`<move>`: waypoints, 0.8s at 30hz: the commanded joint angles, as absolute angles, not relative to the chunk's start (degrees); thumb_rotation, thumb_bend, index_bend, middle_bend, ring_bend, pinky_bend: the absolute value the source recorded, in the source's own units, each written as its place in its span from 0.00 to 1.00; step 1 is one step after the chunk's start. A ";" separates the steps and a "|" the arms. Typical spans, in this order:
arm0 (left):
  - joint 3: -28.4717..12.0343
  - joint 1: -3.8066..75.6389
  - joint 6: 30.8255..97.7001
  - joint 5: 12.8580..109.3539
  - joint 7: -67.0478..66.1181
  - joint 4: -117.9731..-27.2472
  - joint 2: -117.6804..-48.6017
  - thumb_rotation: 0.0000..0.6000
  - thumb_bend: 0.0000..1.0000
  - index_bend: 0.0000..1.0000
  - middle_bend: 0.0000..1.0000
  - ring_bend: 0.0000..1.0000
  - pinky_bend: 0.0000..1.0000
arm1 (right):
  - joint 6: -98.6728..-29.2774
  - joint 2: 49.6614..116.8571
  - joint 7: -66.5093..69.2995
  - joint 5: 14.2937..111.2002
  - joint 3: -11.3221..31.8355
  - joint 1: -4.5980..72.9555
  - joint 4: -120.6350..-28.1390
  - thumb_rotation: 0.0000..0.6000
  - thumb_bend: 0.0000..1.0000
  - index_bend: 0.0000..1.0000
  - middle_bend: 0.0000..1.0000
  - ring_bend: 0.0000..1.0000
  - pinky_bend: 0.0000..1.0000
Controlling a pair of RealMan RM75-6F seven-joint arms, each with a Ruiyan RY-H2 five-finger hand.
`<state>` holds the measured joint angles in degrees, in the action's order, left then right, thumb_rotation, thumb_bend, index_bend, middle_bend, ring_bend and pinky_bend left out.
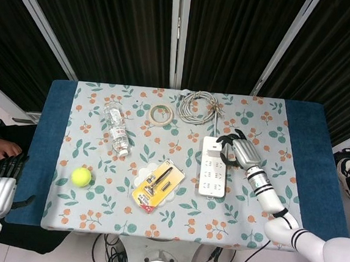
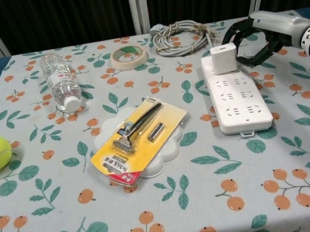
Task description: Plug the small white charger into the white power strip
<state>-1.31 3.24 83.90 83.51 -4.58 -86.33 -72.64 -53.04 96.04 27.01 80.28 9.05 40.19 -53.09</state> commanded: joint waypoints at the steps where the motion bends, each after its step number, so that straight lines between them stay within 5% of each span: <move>1: -1.31 3.16 84.01 83.48 -4.59 -86.40 -72.57 1.00 0.12 0.05 0.00 0.00 0.00 | -53.39 94.49 25.78 80.41 8.80 39.76 -54.64 1.00 0.36 0.28 0.39 0.17 0.00; 10: -1.29 3.14 84.21 83.74 -4.62 -86.61 -72.52 1.00 0.12 0.05 0.00 0.00 0.00 | -54.79 83.22 21.44 80.55 8.48 37.65 -68.69 1.00 0.33 0.23 0.36 0.15 0.00; 13: -1.34 3.30 84.33 84.09 -4.89 -86.86 -72.51 1.00 0.12 0.05 0.00 0.00 0.00 | -56.66 79.83 23.03 80.71 9.68 37.04 -75.05 1.00 0.33 0.30 0.41 0.21 0.01; 19: -1.32 3.27 84.75 84.45 -5.30 -87.27 -72.52 1.00 0.12 0.05 0.00 0.00 0.00 | -55.50 79.28 33.55 78.92 12.57 37.80 -80.05 1.00 0.33 0.60 0.57 0.44 0.43; 24: -1.20 3.12 85.05 84.63 -5.63 -87.73 -72.38 1.00 0.12 0.05 0.00 0.00 0.00 | -49.91 81.63 44.52 76.61 14.68 40.46 -78.93 1.00 0.43 0.80 0.75 0.69 0.68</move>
<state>-1.22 3.13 85.04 84.62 -5.63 -87.72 -72.39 -53.43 80.39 38.01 78.52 12.69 38.73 -78.82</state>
